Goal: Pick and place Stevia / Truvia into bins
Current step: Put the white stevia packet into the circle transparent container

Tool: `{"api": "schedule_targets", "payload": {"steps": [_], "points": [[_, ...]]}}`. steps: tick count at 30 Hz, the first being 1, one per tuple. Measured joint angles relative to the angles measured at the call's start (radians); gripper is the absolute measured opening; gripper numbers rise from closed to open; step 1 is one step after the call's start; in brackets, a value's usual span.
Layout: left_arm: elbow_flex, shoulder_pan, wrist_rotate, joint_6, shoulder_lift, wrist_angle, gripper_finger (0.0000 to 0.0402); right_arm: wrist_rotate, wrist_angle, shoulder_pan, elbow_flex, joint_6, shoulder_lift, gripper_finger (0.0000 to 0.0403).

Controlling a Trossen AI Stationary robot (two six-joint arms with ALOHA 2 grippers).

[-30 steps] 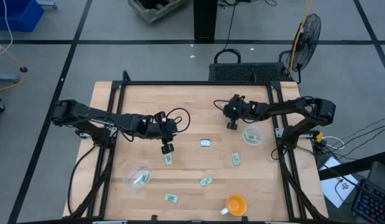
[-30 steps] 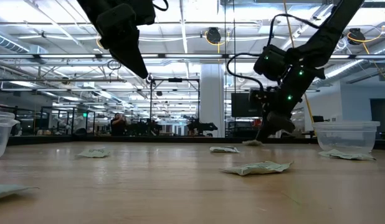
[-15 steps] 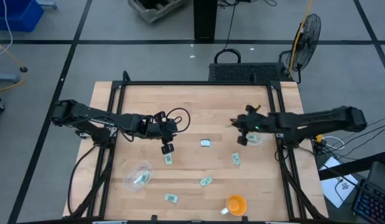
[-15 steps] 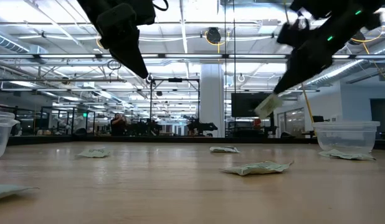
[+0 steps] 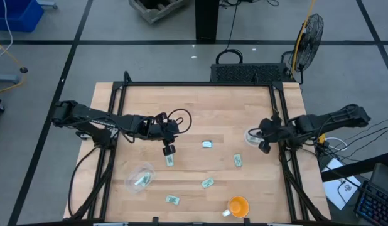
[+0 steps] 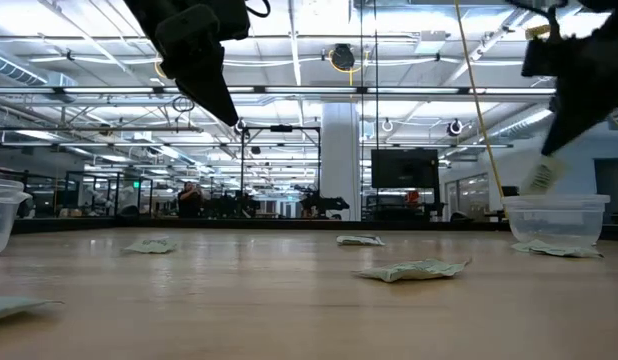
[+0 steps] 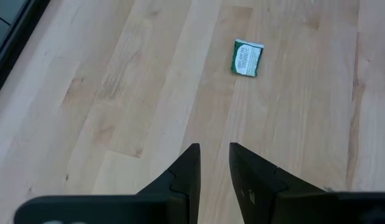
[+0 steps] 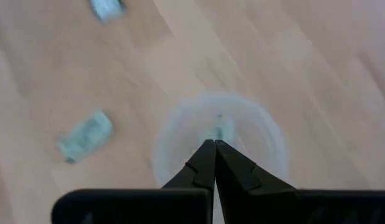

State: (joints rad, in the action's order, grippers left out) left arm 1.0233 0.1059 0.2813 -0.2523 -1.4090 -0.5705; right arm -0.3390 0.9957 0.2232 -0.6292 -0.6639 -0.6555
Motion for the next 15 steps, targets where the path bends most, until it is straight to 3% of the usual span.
{"api": "schedule_targets", "payload": {"steps": [4,11,15], "points": [[0.0,0.0,0.0,0.0,0.0,0.0,0.009,0.0,0.071,0.009,0.0,-0.064,-0.012,0.0],[0.0,0.0,0.0,0.0,0.0,0.0,0.009,-0.024,0.034,0.008,0.009,-0.059,-0.072,0.0],[0.0,0.0,0.0,0.001,0.0,0.0,0.009,0.015,-0.031,0.007,0.09,-0.035,-0.143,0.0]]}}
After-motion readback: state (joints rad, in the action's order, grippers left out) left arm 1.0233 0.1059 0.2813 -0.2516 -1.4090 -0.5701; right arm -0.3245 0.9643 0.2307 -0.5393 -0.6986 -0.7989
